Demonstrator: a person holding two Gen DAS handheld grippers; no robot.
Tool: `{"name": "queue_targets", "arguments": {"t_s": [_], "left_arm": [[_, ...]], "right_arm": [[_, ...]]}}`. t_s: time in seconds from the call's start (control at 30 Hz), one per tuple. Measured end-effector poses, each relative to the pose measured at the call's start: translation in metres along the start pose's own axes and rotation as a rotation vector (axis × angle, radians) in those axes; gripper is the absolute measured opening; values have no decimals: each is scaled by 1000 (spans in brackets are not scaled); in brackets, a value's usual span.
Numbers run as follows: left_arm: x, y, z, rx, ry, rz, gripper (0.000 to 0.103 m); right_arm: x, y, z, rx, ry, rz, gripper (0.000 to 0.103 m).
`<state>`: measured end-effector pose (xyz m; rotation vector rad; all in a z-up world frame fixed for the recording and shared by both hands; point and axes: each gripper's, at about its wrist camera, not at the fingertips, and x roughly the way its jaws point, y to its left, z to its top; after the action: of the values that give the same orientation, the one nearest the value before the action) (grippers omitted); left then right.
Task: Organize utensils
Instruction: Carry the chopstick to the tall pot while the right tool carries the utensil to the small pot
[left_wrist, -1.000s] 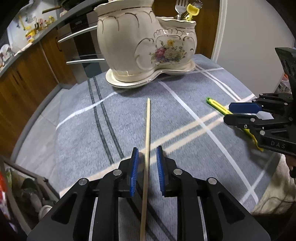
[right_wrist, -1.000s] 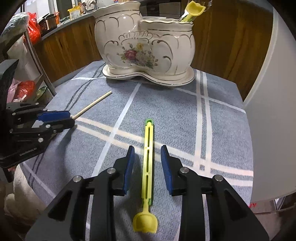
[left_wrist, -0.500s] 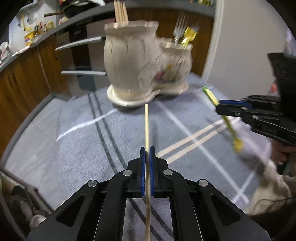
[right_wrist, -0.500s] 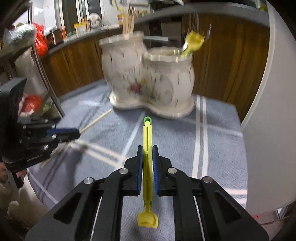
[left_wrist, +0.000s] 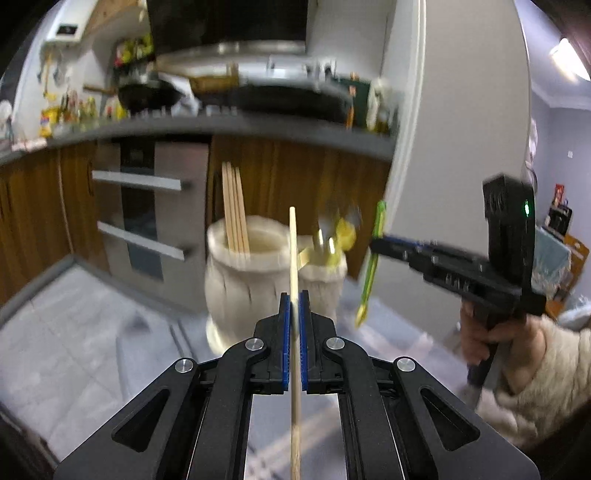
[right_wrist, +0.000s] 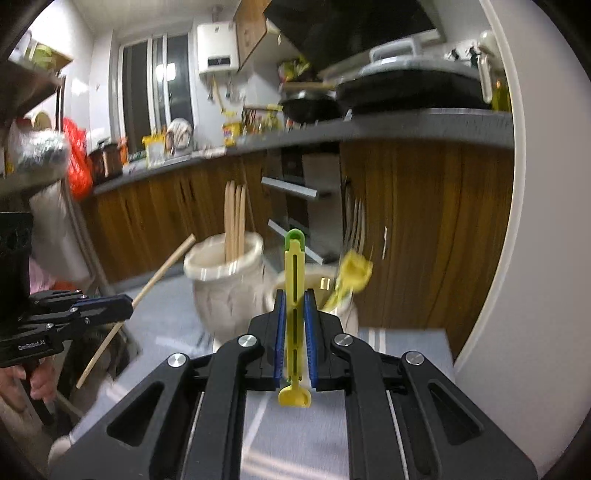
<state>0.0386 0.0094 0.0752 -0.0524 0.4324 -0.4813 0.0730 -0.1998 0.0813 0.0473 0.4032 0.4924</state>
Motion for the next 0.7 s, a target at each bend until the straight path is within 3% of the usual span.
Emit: {"name": "queue_targets", "arguments": {"t_s": [0.23,0.37,0.5,0.7], "left_arm": [[27,13,60,-69,-229,25,5],[53,19,74,-114,-323,36,5],[73,28,79,-137,-373,79,5],[90,34,64,-110,-343,129,5]], "right_arm": [[5,-1,38,19,-169,-30,10],[17,-5,45,32,-173,-41,10],[29,-12,41,38,-142,-52,10],[51,-14,28,19,-73,-47,10]]}}
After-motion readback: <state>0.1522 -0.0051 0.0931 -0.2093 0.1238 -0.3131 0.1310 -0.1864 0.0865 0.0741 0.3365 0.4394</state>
